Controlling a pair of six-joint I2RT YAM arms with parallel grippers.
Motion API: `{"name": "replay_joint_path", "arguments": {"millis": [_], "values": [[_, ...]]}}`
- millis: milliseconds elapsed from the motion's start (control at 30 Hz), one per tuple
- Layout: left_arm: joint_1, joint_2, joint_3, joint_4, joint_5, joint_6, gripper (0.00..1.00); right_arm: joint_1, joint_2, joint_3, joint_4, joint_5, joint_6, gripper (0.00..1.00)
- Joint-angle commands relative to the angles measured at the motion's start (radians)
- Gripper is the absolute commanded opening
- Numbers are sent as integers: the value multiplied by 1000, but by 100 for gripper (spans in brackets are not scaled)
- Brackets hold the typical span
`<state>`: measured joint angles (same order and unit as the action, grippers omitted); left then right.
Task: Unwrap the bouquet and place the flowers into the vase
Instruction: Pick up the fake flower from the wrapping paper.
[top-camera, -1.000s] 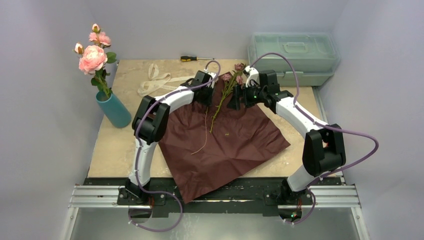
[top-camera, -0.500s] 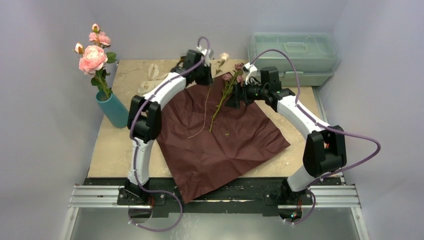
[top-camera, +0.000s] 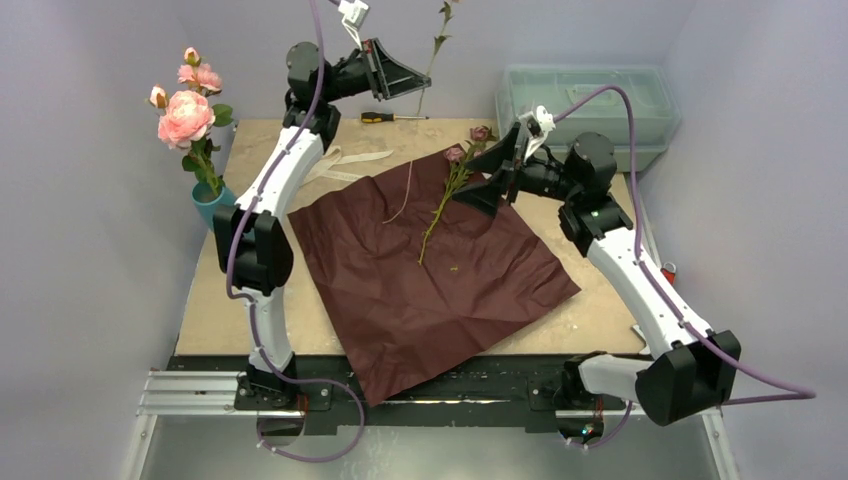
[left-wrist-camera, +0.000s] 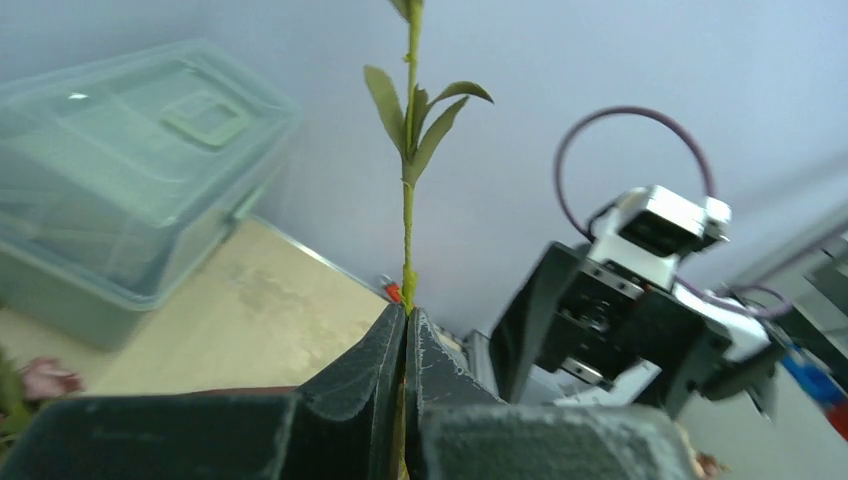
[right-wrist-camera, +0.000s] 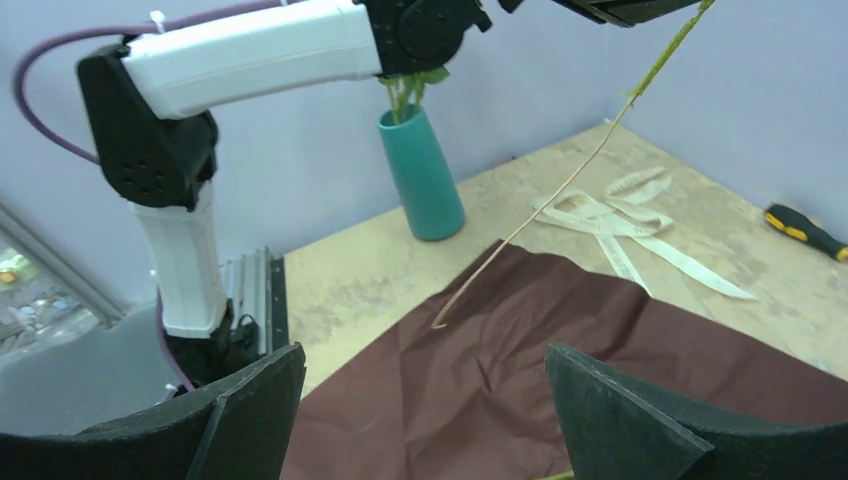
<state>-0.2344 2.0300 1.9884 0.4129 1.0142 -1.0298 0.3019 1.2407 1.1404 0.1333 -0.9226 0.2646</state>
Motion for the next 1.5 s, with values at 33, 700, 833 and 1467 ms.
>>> {"name": "replay_joint_path", "arguments": {"millis": [33, 700, 833, 1467], "values": [[-14, -66, 25, 350, 154, -249, 0, 45, 18, -62, 227, -87, 148, 92], [-26, -114, 32, 444, 113, -325, 0, 236, 273, -4, 666, -64, 336, 73], [-26, -108, 46, 440, 110, -319, 0, 242, 317, -13, 766, -58, 417, 67], [-4, -71, 117, 357, 95, -194, 0, 256, 498, 5, 991, -121, 674, 0]]}}
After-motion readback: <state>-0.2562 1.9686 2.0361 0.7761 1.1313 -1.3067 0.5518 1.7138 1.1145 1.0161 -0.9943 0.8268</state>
